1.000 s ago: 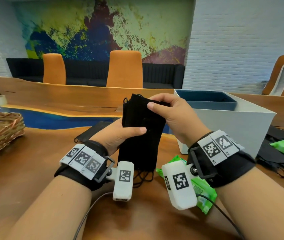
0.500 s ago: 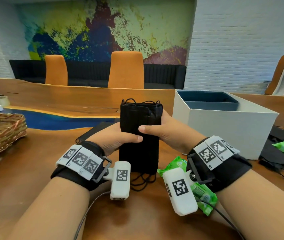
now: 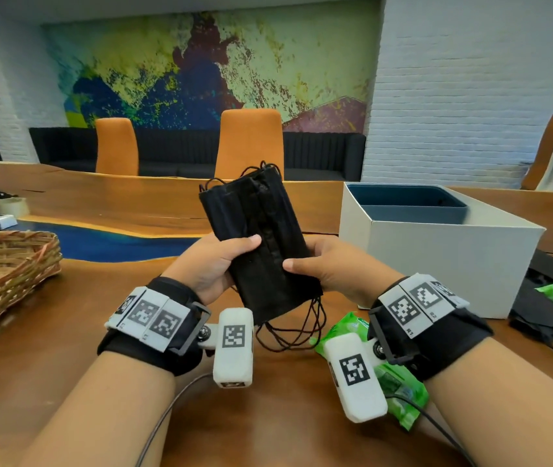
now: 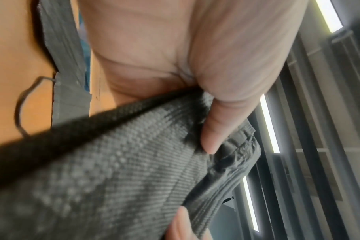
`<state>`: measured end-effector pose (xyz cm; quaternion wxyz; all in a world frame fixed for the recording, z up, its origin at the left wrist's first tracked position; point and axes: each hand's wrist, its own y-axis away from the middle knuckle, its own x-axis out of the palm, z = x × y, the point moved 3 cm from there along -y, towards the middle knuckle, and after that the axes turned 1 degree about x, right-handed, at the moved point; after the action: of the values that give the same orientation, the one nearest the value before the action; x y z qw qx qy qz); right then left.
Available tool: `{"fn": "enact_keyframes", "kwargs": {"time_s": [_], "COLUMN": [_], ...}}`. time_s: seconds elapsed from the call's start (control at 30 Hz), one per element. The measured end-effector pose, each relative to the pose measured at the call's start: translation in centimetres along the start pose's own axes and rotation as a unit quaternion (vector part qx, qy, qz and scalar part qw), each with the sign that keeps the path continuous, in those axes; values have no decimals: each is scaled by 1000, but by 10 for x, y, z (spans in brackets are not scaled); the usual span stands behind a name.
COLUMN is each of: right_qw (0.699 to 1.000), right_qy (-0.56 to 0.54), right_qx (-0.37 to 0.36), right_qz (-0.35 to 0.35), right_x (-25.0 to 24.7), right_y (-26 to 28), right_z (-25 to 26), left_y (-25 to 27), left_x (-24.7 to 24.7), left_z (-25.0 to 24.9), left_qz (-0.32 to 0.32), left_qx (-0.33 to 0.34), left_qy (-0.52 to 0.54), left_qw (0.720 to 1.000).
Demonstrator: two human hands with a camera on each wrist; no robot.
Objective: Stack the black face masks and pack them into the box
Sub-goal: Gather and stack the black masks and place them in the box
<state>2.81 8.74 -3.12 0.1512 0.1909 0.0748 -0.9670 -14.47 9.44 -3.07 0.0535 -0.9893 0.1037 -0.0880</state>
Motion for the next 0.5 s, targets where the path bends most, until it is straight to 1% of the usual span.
{"fn": "enact_keyframes", "kwargs": {"time_s": [0.07, 0.1, 0.17, 0.2, 0.27, 0.33, 0.4, 0.43, 0.5], "right_qw": [999, 998, 995, 993, 989, 987, 987, 987, 986], "right_qy": [-15, -26, -51, -66, -93, -106, -107, -106, -103], "right_qx": [-21, -28, -36, -40, -45, -49, -49, -49, -51], "right_qz": [-31, -46, -74, -87, -102, -107, -110, -112, -118], "right_x": [-5, -10, -20, -25, -31, -34, -36, -37, -39], "right_y": [-1, -2, -2, -1, 0, 3, 5, 5, 6], "right_z": [3, 4, 6, 7, 10, 13, 15, 15, 15], "left_y": [-2, -4, -16, -23, -38, -53, -67, -69, -74], "left_x": [-5, -11, -32, -44, -63, -78, -85, -84, -83], "left_z": [-3, -6, -12, -15, -21, -22, -21, -21, -17], "left_qz": [2, -10, -73, -108, -158, -186, -201, -191, -152], "left_qx": [-12, -21, -54, -77, -127, -160, -174, -183, -208], "left_qy": [-3, 6, 5, -22, -86, -167, -246, -305, -421], "left_qw": [1000, 1000, 996, 991, 975, 955, 932, 915, 870]}}
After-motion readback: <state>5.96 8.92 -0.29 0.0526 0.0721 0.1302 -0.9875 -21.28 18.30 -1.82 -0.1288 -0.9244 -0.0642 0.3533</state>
